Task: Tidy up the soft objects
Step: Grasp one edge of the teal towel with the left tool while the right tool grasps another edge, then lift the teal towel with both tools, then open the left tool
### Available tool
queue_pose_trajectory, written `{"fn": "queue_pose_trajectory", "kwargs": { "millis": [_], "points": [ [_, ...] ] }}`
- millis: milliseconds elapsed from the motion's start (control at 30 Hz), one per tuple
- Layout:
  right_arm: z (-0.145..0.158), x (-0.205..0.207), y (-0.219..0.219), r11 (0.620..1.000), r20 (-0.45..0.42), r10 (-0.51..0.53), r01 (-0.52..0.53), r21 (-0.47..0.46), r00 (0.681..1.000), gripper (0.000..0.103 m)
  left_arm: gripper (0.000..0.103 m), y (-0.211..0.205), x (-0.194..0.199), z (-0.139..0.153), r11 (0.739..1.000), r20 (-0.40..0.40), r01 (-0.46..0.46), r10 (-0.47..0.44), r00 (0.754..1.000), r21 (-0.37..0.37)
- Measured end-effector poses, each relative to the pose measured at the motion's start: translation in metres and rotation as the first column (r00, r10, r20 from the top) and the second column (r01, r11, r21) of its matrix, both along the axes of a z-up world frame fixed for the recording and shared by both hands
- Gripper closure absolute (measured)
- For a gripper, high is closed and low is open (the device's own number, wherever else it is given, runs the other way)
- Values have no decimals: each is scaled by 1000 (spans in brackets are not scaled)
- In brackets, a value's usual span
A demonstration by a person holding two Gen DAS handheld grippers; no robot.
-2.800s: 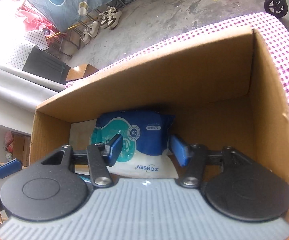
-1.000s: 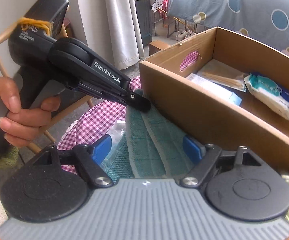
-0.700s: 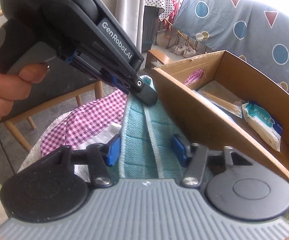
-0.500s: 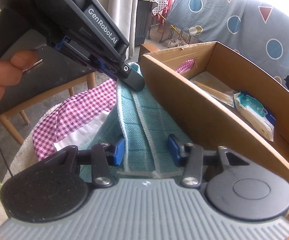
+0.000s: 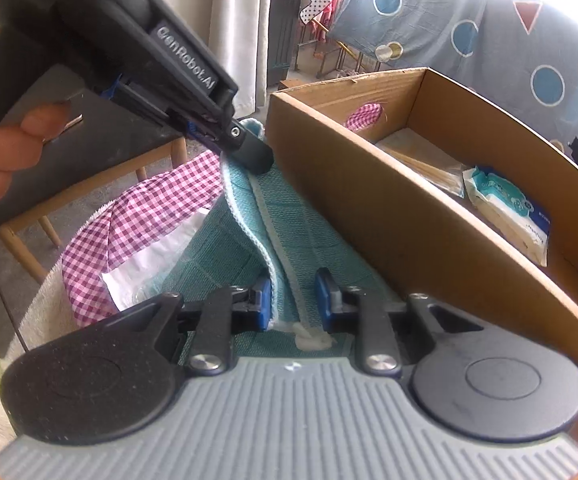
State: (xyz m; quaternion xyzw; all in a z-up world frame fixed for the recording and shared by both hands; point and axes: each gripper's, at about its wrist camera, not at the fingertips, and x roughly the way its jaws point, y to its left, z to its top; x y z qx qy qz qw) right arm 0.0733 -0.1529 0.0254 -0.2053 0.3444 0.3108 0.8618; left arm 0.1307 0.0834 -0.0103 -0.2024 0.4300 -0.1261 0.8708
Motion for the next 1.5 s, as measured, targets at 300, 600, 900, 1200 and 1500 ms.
{"fn": "queue_pose_trajectory", "kwargs": {
  "millis": [300, 600, 900, 1200, 1500],
  "points": [
    [2, 8, 0, 999, 50, -52, 52, -1, 997, 101, 95, 4, -4, 3, 1000, 7, -8, 8, 1000, -15],
    [113, -15, -34, 984, 285, -115, 69, 166, 952, 101, 96, -1, -29, 74, 996, 192, 37, -21, 981, -84],
    [221, -12, -70, 973, 505, -141, 26, 227, 851, 101, 96, -17, -26, 184, 986, 438, 132, -77, 896, -97],
    [167, -68, -86, 980, 330, -49, -19, 199, 943, 101, 96, -28, -73, 139, 988, 347, 143, -114, 931, -60],
    [96, -87, -70, 977, -121, 54, -28, 212, 991, 101, 96, -2, -121, 42, 977, 25, 146, -144, 989, -153]
  ]
}}
